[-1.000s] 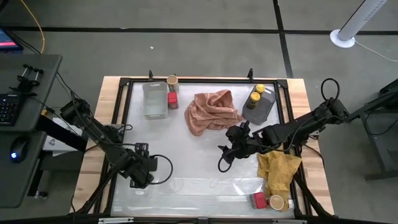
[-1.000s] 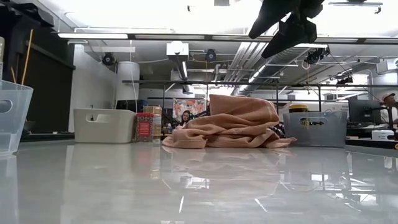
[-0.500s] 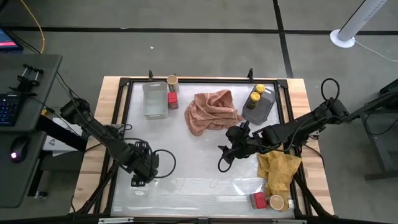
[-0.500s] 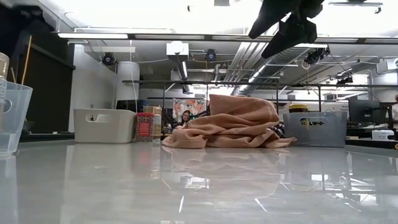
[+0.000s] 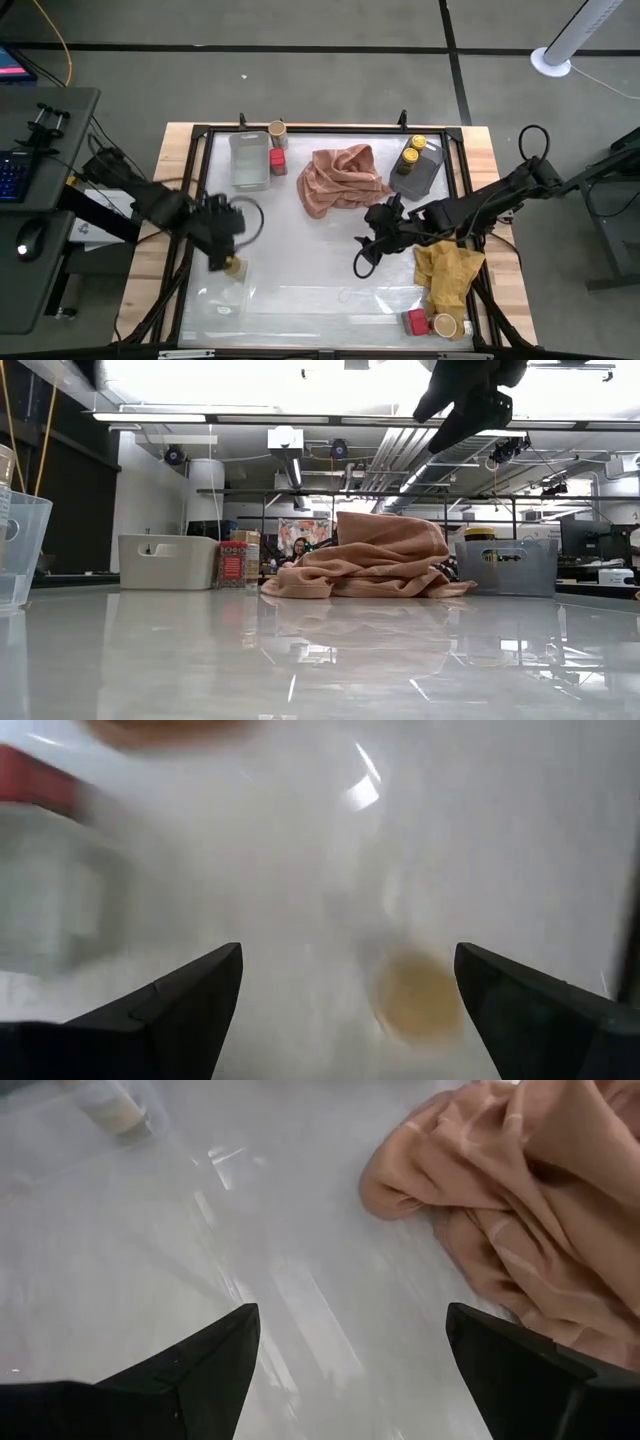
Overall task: Sort spices by type
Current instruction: Put the top gold seasoning bottle into the transparent bin
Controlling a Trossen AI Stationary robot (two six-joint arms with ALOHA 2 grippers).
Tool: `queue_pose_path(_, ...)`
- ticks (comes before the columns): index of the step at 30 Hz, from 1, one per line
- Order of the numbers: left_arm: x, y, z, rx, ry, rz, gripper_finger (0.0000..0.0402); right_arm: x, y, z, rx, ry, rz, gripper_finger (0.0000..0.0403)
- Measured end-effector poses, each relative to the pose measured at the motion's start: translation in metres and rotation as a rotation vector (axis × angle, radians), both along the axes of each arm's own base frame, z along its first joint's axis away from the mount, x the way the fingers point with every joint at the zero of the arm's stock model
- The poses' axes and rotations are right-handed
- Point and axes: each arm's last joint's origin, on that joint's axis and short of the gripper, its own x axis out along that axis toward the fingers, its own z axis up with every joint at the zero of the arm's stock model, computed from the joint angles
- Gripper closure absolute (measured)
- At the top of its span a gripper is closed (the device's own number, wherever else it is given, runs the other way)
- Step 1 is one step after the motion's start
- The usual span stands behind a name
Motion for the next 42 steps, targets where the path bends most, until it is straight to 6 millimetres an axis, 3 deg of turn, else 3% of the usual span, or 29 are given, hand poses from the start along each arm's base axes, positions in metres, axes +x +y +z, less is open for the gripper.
queue_pose_path(5, 0.022, 0.035, 0.009, 0.122, -0.203, 0.3, 0.0053, -0.004, -0.002, 0.008, 0.007, -0.05, -0.045, 0.0086)
queue_pose_path(9, 0.049, 0.078, 0.001, 0.188, -0.266, 0.549, 0.0053, -0.002, -0.007, 0.013, -0.014, -0.139, -0.154, 0.0086)
queue_pose_path(12, 0.069, 0.132, -0.001, 0.263, -0.313, 0.691, 0.0053, 0.004, -0.014, 0.018, 0.002, -0.233, -0.251, 0.0086)
queue_pose_path(15, 0.078, 0.207, 0.0, 0.27, -0.384, 0.761, 0.0053, 0.011, -0.022, 0.024, 0.039, -0.317, -0.31, 0.0086)
queue_pose_path(18, 0.067, 0.285, -0.017, 0.059, -0.441, 0.891, 0.0053, 0.018, -0.03, 0.029, 0.079, -0.376, -0.333, 0.0086)
queue_pose_path(21, 0.052, 0.335, -0.054, -0.149, -0.34, 1.008, 0.0053, 0.022, -0.035, 0.032, 0.145, -0.405, -0.309, 0.0086)
queue_pose_path(25, 0.054, 0.358, -0.09, -0.27, -0.189, 0.985, 0.0053, 0.024, -0.038, 0.032, 0.174, -0.409, -0.307, 0.0086)
queue_pose_path(34, 0.077, 0.381, -0.087, -0.122, -0.172, 0.909, 0.0053, 0.023, -0.038, 0.032, 0.176, -0.412, -0.32, 0.0086)
queue_pose_path(42, 0.09, 0.388, -0.114, -0.135, -0.046, 0.875, 0.0053, 0.023, -0.038, 0.032, 0.197, -0.41, -0.324, 0.0086)
